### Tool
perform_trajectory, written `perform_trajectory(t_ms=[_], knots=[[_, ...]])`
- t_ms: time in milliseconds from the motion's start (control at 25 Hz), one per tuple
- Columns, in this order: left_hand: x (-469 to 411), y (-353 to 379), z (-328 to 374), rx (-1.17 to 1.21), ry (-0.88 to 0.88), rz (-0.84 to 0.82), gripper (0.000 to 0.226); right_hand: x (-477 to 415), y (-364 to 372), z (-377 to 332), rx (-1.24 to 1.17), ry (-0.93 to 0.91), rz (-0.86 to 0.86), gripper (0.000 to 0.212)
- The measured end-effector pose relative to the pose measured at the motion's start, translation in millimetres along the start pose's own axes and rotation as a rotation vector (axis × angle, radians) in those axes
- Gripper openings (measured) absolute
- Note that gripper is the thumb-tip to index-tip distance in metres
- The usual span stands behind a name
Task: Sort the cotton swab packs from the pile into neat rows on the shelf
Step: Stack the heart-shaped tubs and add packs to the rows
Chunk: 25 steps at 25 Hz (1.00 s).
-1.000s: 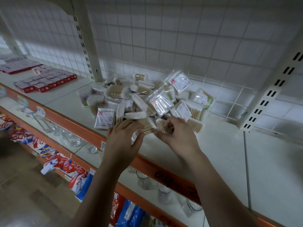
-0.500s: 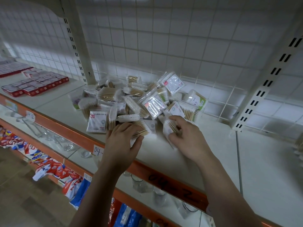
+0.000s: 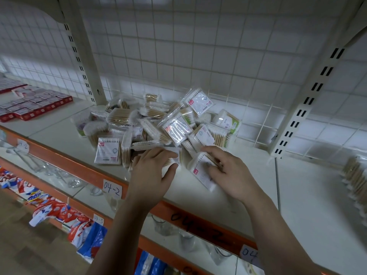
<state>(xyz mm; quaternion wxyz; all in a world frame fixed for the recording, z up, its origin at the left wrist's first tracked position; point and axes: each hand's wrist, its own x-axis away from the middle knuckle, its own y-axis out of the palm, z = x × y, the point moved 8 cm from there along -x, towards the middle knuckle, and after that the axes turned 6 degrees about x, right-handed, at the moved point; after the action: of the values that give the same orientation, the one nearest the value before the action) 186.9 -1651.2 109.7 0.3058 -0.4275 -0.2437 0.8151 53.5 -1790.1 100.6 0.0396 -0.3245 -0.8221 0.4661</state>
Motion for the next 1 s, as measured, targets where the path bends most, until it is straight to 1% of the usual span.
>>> perform_trajectory(t_ms=[80,360,480,640,760,840,920,1000], knots=[[-1,2,3,0.000,0.008,0.002,0.032,2,-4,2,-0.027,0.002,0.030,0.038],[-4,12,7,0.041,0.013,-0.009,0.024,6,-18,8,-0.108,0.026,0.139,0.025],[-7,18,10,0.070,0.017,-0.017,0.027,11,-29,14,-0.154,0.057,0.201,0.029],[-24,31,22,0.061,0.087,-0.041,0.021,18,-40,26,-0.169,0.101,0.274,0.028],[-45,46,26,-0.012,0.142,-0.081,0.022,24,-45,38,-0.083,0.106,0.288,0.037],[-59,55,24,-0.082,0.118,-0.086,0.025,26,-45,46,-0.014,0.123,0.266,0.036],[-71,59,19,-0.132,0.033,-0.063,0.031,29,-44,52,-0.008,0.153,0.246,0.033],[-78,66,14,-0.154,-0.057,-0.081,0.039,32,-45,54,-0.025,0.169,0.253,0.032]])
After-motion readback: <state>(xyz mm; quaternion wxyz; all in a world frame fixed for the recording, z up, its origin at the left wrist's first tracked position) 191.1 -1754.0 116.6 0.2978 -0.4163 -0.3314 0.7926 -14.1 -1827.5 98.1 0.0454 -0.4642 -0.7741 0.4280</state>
